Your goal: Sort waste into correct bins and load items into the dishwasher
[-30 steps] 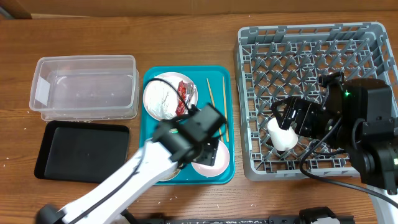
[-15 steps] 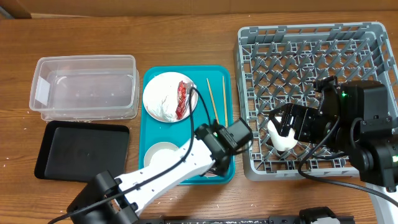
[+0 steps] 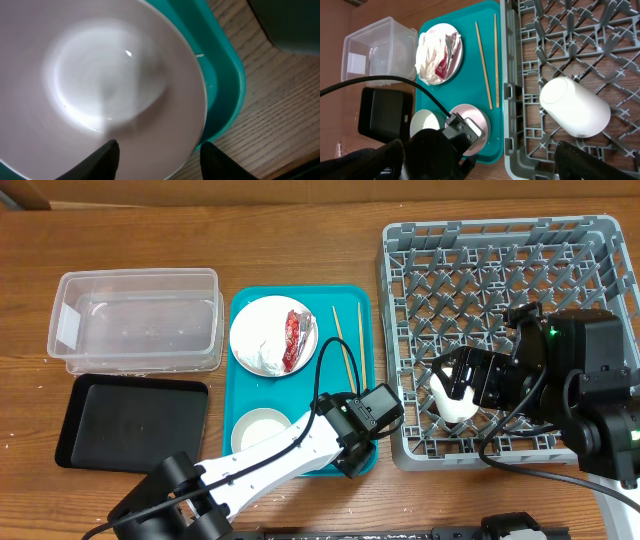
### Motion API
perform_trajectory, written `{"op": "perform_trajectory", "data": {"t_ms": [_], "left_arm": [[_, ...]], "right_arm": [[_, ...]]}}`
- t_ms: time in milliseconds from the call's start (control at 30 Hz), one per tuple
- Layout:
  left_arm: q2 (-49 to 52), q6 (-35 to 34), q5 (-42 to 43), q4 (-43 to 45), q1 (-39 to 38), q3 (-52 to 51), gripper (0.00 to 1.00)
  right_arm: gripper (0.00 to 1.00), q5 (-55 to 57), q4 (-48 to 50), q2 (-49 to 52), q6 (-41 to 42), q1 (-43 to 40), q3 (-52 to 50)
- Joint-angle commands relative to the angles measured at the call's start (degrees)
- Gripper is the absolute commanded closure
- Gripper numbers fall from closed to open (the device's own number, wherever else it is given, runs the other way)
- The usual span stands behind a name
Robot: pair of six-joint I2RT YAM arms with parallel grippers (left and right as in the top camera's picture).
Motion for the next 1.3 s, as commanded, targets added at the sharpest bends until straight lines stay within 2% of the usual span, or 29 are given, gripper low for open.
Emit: {"op": "perform_trajectory", "data": {"t_ms": [0,100,267,433,533,767,900,967,1033,1267], "left_arm": [[1.3,6.0,4.8,-0.5,-0.3,-0.3,0.51],[1.3,6.5,3.6,-0.5,-0.8,-0.3,0.5],[1.7,6.5,1.6,1.4,-0.8,-1.7,0.61],[3.0,5.6,1.2,2.0,-0.7,-2.8,0.96],[2.5,3.4,1.3,1.0,-0.7,-1.2,0.96],[-1.2,2.4,0.6,-6.6,-0.7,10.4,0.96],[-2.8,-3.9,-0.4,-10.4,0.3,15.5,0.96],[-4.2,-6.3,3.0,-10.5,1.8,17.2,0.96],[-5.5,-6.0,9.8,-8.4,3.9,18.0,0.96],[-8.2,1.4,38.0,-1.2,15.9,18.2,0.96]], "right_arm": [[0.02,-0.3,0.3,-0.3,-0.2,-0.2,0.8],[0.02,-0.3,0.4,-0.3,-0.2,-0.2,0.8],[0.02,-0.3,0.3,-0.3,-0.2,-0.2,0.8],[0.02,-0.3,0.4,-0.3,-0.2,-0.2,0.8],[0.02,-0.2,0.4,-0.3,-0.2,-0.2,0.8],[0.03,-0.3,0.3,-0.3,-0.2,-0.2,0.8],[0.03,-0.2,0.3,-0.3,-0.2,-0.2,0.8],[0.03,-0.2,0.7,-0.3,-0.2,-0.2,0.8],[0.03,-0.2,0.9,-0.3,-0.2,-0.2,0.8],[0.03,5.6,1.9,-0.3,2.6,-0.2,0.9]]}}
